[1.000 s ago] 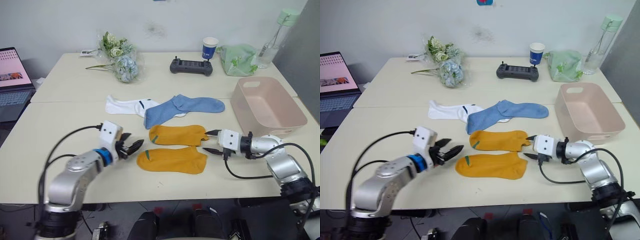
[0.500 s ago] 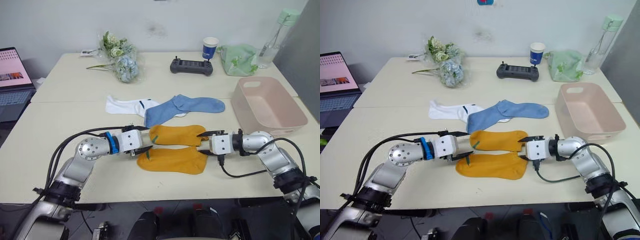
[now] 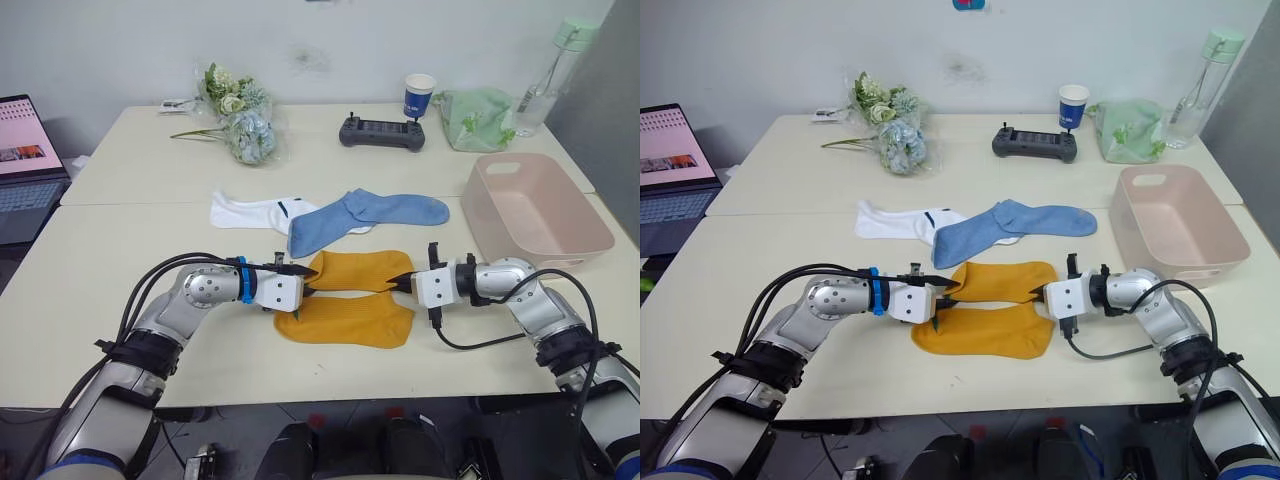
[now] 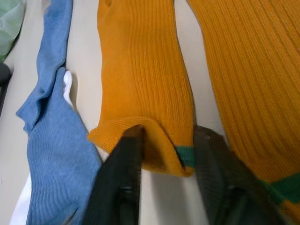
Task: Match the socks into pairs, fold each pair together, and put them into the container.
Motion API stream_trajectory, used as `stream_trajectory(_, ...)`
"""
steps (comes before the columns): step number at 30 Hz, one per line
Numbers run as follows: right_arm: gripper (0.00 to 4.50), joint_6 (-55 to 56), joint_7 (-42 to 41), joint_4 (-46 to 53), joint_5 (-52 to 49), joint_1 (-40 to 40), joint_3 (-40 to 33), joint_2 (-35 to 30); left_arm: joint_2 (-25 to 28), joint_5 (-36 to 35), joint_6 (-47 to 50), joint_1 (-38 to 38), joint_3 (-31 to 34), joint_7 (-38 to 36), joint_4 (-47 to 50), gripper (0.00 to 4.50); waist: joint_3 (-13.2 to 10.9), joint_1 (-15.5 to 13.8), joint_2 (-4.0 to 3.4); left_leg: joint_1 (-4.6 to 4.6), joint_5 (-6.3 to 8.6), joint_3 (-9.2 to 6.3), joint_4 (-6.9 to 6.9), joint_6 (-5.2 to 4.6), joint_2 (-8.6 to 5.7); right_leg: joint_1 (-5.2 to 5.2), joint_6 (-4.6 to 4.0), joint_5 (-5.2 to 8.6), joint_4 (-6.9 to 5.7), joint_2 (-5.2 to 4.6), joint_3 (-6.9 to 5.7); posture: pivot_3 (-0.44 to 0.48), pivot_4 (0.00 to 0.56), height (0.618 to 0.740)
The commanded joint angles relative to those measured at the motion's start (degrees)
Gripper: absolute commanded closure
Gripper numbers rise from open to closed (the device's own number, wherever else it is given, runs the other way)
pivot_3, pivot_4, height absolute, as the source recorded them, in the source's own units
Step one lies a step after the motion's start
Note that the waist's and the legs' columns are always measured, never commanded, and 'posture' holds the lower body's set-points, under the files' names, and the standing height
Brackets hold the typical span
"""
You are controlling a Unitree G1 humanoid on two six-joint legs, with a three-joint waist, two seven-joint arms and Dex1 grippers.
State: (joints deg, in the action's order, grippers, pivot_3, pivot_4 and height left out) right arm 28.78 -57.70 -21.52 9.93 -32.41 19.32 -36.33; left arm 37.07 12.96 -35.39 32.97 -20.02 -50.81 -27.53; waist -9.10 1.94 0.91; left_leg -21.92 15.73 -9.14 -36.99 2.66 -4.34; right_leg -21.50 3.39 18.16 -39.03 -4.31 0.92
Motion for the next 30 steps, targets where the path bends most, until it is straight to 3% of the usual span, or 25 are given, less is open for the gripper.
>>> stream_trajectory(1,4.50,0.8,-0.8,0.7,-1.9,-1.2,-1.2,-0.4,-0.3,0.0,-1.5,1.7,0.4,0.2,-1.1,4.23,0.0,0.0,0.00,0.00,0.00,0.00,0.00,0.00,0.00,0.00,0.00,0.00,0.00,0.00,0.00,0.000,0.150,0.740)
stream_trajectory(2,4.50,0.7,-0.7,0.7,-2.1,-1.4,-1.5,-0.4,-0.4,0.0,-1.5,2.1,0.8,0.6,-1.7,4.48,0.0,0.0,0.00,0.00,0.00,-0.01,0.00,0.00,0.00,0.00,0.00,0.00,-0.01,0.00,-0.01,0.000,0.150,0.740)
stream_trajectory(8,4.50,-1.6,-0.4,1.5,-5.0,-2.3,-3.3,0.3,-1.2,-6.9,3.0,2.1,4.3,-1.6,-1.1,4.48,0.0,0.1,0.00,-0.01,0.00,-0.02,0.00,0.00,0.00,-0.01,0.00,0.00,-0.01,0.00,-0.01,0.000,0.150,0.740)
stream_trajectory(12,4.50,-6.4,-0.9,4.2,-9.2,-3.1,-5.5,1.6,-3.6,-21.5,22.2,-0.9,10.8,-5.0,7.2,4.48,0.0,0.4,0.00,-0.04,0.00,-0.04,-0.03,0.00,0.02,-0.04,0.00,0.00,-0.04,0.00,0.00,0.000,0.150,0.740)
stream_trajectory(17,4.50,-9.4,-1.0,8.7,-10.3,-2.1,-6.3,1.2,-3.6,-29.7,38.7,-5.5,16.3,-4.0,17.4,4.48,0.0,1.0,0.00,-0.04,0.00,-0.08,-0.03,0.00,0.03,-0.04,0.00,0.00,-0.05,0.01,-0.04,0.000,0.150,0.740)
stream_trajectory(18,4.50,-9.9,-1.0,10.2,-10.6,-1.1,-6.3,1.0,-3.6,-31.5,41.8,-6.9,17.2,-3.8,19.8,4.03,0.0,1.2,0.00,-0.04,0.00,-0.08,-0.03,0.00,0.04,-0.04,0.00,0.00,-0.05,0.01,-0.04,0.000,0.150,0.740)
stream_trajectory(23,4.50,-10.3,-1.1,14.1,-10.1,2.7,-6.0,0.4,-2.3,-36.7,53.8,-12.3,20.2,-2.9,28.8,2.66,0.0,1.1,0.00,-0.04,0.00,-0.10,-0.04,0.00,0.03,-0.01,0.00,0.00,-0.05,0.00,-0.03,0.000,0.150,0.740)
stream_trajectory(26,4.50,-10.8,-1.2,15.0,-10.3,3.8,-6.3,0.1,1.1,-40.0,61.1,-14.8,23.0,-3.8,32.4,1.81,0.0,1.1,0.00,-0.02,0.00,-0.08,-0.04,0.00,0.04,-0.01,0.00,0.00,-0.06,0.01,0.00,0.000,0.150,0.740)
stream_trajectory(30,4.50,-12.8,-1.6,16.2,-11.8,4.4,-6.7,0.1,5.3,-36.8,57.8,-16.9,23.8,-5.0,31.9,0.50,0.0,1.1,-0.01,0.01,0.00,-0.09,0.02,0.00,0.07,-0.03,0.00,0.00,-0.05,0.04,0.01,0.000,0.150,0.740)
